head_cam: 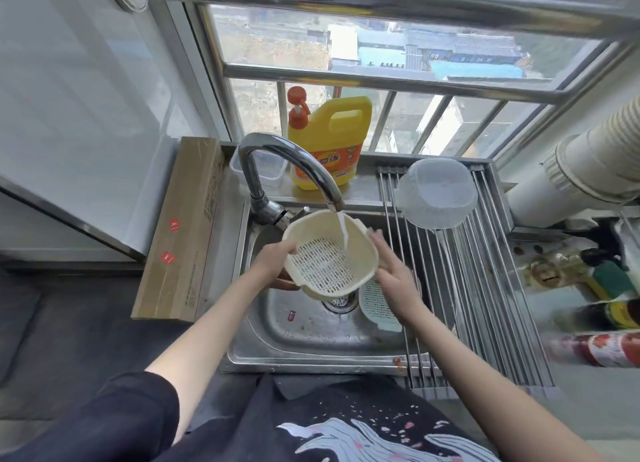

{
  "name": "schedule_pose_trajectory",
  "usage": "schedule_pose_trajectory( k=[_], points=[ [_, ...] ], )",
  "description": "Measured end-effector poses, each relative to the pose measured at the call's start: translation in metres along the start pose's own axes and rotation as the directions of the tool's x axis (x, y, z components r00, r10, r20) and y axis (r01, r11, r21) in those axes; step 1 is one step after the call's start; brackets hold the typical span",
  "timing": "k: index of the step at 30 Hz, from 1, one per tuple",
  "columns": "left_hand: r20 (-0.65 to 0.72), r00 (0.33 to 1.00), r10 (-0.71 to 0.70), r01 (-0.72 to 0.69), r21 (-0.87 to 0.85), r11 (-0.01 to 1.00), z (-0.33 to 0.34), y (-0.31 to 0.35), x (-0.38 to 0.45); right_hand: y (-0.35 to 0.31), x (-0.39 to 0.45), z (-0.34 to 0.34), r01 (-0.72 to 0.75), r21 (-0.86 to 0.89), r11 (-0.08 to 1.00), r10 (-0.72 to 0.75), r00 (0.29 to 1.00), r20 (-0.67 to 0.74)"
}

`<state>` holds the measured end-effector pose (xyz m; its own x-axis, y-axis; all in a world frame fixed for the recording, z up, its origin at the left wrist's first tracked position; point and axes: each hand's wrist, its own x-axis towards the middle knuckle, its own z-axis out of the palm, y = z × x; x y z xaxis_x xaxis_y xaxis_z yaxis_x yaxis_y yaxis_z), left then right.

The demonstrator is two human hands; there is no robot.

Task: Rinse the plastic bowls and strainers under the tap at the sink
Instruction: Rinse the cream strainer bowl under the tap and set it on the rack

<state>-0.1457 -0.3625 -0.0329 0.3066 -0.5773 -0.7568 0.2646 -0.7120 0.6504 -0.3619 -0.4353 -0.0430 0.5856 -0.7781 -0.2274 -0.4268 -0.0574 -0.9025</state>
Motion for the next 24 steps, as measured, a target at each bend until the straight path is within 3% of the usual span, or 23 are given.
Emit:
schedule_pose_trajectory(
  k=[1,2,3,6,7,11,15,17,19,21,24],
  points=[
    [0.024,0.999,-0.028,0.028,-0.012,1.0,-0.001,-0.001,-0.001,-0.007,0.002,0.003,-0.111,0.3,0.947,0.129,0.991,-0.04],
    [0.042,0.998,-0.035,0.036,-0.005,0.999,-0.004,-0.004,0.0,-0.014,0.004,0.005,-0.199,0.475,0.857,0.237,0.971,-0.02],
    [0.054,0.998,-0.036,0.035,0.011,0.999,-0.005,-0.005,-0.001,-0.018,0.007,0.007,-0.282,0.512,0.811,0.307,0.951,0.039],
    [0.088,0.993,-0.072,0.066,0.069,0.995,-0.012,-0.01,-0.001,-0.02,0.013,0.014,-0.355,0.231,0.906,0.338,0.935,0.111],
    [0.145,0.984,-0.103,0.094,0.068,0.993,-0.015,-0.012,-0.002,-0.02,0.016,0.014,-0.375,0.22,0.9,0.359,0.927,0.113],
    [0.408,0.888,-0.211,0.234,-0.004,0.972,-0.028,-0.023,-0.002,-0.027,0.025,0.003,-0.363,0.486,0.795,0.3,0.931,0.206],
    [0.467,0.854,-0.227,0.263,-0.012,0.965,-0.032,-0.024,-0.002,-0.031,0.033,-0.005,-0.422,0.287,0.86,0.38,0.905,0.191],
    [0.479,0.851,-0.217,0.191,0.103,0.976,-0.027,-0.027,0.0,-0.028,0.036,-0.009,-0.467,0.177,0.866,0.452,0.884,0.12],
    [0.416,0.899,-0.136,0.044,0.223,0.974,-0.017,-0.028,0.0,-0.022,0.037,-0.016,-0.504,0.15,0.85,0.501,0.863,0.063],
    [0.312,0.948,0.057,-0.128,0.212,0.969,-0.003,-0.025,-0.002,-0.014,0.035,-0.02,-0.527,0.102,0.844,0.523,0.85,0.065],
    [0.276,0.891,0.36,-0.441,0.337,0.832,0.013,-0.019,-0.001,-0.004,0.028,-0.015,-0.568,0.028,0.823,0.562,0.82,0.109]
  ],
)
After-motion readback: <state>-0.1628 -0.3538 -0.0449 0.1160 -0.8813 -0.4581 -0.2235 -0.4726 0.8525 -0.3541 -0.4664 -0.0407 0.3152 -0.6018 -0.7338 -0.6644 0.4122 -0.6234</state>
